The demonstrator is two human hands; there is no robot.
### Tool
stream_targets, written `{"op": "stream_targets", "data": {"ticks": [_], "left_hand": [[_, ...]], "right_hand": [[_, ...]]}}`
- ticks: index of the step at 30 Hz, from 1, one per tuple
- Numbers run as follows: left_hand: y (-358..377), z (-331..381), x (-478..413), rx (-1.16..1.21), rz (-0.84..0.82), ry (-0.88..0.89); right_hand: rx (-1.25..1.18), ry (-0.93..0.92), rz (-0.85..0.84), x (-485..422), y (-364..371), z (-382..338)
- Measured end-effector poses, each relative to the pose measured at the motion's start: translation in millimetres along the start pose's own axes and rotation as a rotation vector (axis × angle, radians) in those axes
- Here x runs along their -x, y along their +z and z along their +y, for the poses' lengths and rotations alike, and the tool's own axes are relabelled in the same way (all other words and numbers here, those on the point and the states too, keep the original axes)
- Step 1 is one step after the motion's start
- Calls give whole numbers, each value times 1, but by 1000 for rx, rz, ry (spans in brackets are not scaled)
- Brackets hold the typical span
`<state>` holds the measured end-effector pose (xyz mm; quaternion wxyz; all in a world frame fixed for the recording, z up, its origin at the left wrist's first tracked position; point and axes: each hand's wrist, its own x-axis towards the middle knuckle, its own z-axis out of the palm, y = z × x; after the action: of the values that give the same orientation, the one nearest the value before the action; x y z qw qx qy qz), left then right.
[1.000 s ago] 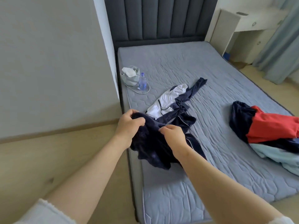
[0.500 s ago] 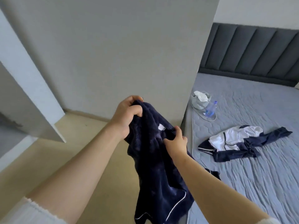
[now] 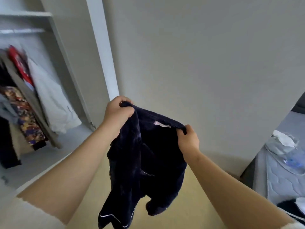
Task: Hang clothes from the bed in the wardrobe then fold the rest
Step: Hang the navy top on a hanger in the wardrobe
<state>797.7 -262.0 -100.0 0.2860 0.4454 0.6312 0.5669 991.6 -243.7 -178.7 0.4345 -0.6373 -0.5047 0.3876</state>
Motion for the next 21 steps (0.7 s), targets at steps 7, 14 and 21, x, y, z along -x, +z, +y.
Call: {"op": "stream_targets", "data": {"ticks": [7,14,21], "left_hand": [[-76,-32,-59,-160,172,-151],[-155,-69,-113,-721,176,-159],[-200,-94,-201,-868,477,-359]], "right_hand": [[-66,-127,-233,-24,114,-62],[-3,-278,-375,-75,197,-95],[325,-522,-496,-151,283,-135]]}}
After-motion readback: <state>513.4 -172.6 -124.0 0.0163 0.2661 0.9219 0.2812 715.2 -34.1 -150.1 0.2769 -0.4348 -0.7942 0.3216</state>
